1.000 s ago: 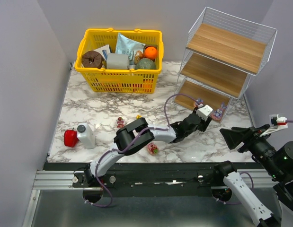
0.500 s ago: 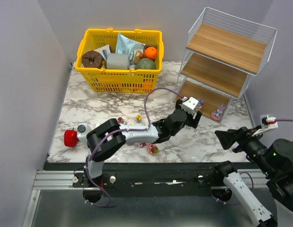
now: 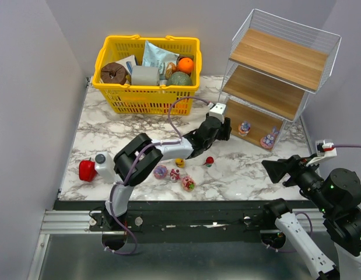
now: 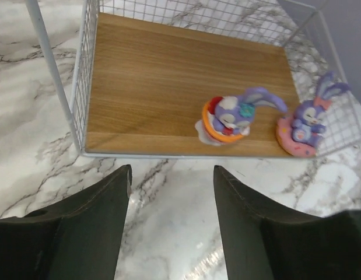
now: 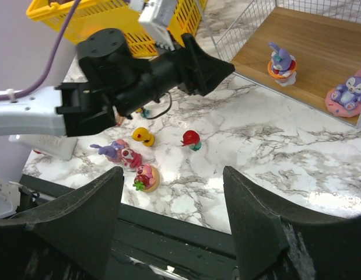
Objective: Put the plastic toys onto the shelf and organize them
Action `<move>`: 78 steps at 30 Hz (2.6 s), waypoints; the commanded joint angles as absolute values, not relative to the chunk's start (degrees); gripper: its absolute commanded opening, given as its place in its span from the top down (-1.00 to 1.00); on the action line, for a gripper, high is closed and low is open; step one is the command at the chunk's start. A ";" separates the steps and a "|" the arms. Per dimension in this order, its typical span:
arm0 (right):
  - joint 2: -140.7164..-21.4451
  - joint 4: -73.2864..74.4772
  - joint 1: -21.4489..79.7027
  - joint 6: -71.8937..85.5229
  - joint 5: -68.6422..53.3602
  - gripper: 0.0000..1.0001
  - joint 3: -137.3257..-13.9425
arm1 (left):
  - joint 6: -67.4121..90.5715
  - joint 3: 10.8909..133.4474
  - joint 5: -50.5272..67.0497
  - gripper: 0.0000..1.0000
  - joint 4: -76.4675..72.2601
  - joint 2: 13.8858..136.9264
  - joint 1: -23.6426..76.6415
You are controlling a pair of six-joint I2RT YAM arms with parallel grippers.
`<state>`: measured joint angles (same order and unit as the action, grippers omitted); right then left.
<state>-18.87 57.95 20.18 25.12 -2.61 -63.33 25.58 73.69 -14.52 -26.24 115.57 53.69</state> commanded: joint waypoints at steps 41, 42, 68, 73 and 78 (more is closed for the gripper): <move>-16.08 61.70 20.21 25.05 -0.88 -0.53 -70.75 | 43.42 103.36 -19.68 0.22 -16.17 142.65 54.49; -16.08 61.70 20.21 25.05 -0.88 -0.53 -70.75 | 43.68 103.36 -20.38 0.22 -16.00 142.65 54.67; -15.29 62.49 20.22 24.35 -0.35 -0.53 -70.40 | 42.89 108.89 -16.88 0.22 -16.61 146.95 56.07; -15.12 62.49 20.30 24.35 -0.35 -0.53 -70.14 | 42.71 108.81 -17.75 0.17 -15.82 146.95 55.90; -15.03 62.49 20.21 24.43 -0.35 -0.53 -69.44 | 42.98 103.21 -21.61 0.13 -15.90 143.28 55.90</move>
<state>-16.08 60.77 20.18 25.43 -1.67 -69.91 43.51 108.14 -18.06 -18.37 145.23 55.86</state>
